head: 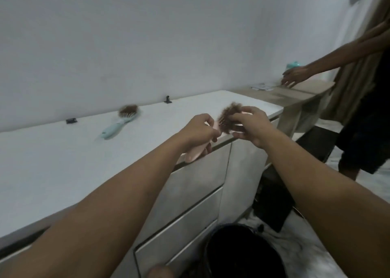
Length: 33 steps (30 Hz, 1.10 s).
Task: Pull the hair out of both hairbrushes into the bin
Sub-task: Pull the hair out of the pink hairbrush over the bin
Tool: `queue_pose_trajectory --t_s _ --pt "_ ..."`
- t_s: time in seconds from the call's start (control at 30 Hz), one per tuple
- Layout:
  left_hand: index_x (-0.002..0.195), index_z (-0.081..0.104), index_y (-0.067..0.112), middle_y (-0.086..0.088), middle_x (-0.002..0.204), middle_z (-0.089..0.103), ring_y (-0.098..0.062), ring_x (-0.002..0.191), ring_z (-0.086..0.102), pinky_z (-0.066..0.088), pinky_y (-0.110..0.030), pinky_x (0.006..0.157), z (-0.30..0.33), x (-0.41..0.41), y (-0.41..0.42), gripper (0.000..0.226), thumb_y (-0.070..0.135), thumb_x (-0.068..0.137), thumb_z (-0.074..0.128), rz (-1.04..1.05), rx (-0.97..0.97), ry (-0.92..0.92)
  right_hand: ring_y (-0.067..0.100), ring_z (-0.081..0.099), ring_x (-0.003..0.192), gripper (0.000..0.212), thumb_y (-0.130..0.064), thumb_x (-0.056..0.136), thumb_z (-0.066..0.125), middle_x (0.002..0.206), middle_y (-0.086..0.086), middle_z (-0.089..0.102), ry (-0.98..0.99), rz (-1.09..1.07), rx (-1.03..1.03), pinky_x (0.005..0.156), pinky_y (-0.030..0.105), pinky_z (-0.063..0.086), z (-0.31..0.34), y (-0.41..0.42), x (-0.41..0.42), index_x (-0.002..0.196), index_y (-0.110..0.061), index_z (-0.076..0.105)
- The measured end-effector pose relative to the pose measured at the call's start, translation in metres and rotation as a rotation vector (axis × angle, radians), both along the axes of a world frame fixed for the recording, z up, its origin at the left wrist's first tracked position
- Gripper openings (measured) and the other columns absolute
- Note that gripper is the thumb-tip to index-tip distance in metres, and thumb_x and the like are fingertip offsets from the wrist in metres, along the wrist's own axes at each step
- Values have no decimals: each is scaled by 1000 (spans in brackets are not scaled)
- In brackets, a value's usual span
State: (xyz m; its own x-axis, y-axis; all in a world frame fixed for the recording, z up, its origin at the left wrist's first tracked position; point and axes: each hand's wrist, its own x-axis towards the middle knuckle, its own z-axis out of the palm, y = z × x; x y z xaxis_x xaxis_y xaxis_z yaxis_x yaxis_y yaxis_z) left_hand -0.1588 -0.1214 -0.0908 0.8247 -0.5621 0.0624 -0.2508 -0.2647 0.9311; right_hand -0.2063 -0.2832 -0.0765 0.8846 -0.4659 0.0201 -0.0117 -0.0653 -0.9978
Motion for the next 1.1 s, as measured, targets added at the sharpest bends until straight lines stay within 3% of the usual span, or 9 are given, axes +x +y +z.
queue_pose_trajectory --t_s 0.17,0.23,0.33,0.5,0.67,0.73,0.87,0.97,1.1 --pt "89 45 8 -26 92 61 -35 65 68 56 -42 58 -32 -32 -6 18 -4 84 57 -28 -37 71 22 73 86 47 -6 83 73 101 8 69 6 -19 -51 74 38 60 -29 -6 -39 125 -16 55" --pt "95 48 4 -27 100 60 -36 69 68 56 -40 55 -51 -45 -10 16 -6 85 56 -38 -46 115 23 74 90 44 -6 83 74 108 10 70 9 -25 -58 73 37 61 -50 -8 -51 121 -20 57" --pt "110 51 -4 -23 94 61 -32 61 67 52 -33 47 -89 -62 -15 28 -1 84 60 -43 -1 169 22 74 92 44 -7 85 72 110 9 71 49 -17 -46 71 34 61 -90 -9 -69 123 -22 57" --pt "92 59 10 -10 80 62 -24 51 64 45 -24 45 -153 -79 -22 26 30 82 71 -46 105 212 24 73 95 35 -6 93 60 111 11 70 172 12 42 70 34 60 -151 -14 -91 125 -20 57" --pt "91 63 8 -9 70 61 -23 49 59 45 -25 43 -200 -82 -30 27 34 84 70 -17 135 250 28 72 97 36 -1 96 49 113 16 70 256 36 90 69 35 58 -193 -20 -98 129 -16 55" --pt "94 65 5 -10 67 61 -21 42 58 45 -28 46 -218 -81 -36 31 34 86 68 8 158 268 26 71 95 33 -1 97 49 110 14 70 292 38 60 68 35 58 -206 -25 -99 127 -15 55" --pt "93 64 5 -5 59 60 -19 38 58 39 -20 36 -250 -81 -44 30 35 88 63 40 243 262 20 65 78 25 -3 95 54 97 12 68 358 4 -41 63 31 53 -235 -36 -103 118 -13 59" --pt "82 62 13 -4 59 59 -19 39 57 35 -17 32 -268 -82 -47 25 37 87 65 63 293 241 23 67 80 31 -8 93 62 102 16 69 359 31 -171 58 29 53 -263 -45 -106 124 -10 61" --pt "80 65 15 -3 58 62 -22 36 57 34 -16 31 -291 -89 -50 30 45 83 65 57 373 248 16 66 70 35 -6 91 64 82 4 67 347 44 -294 56 25 53 -300 -53 -120 125 -12 61"
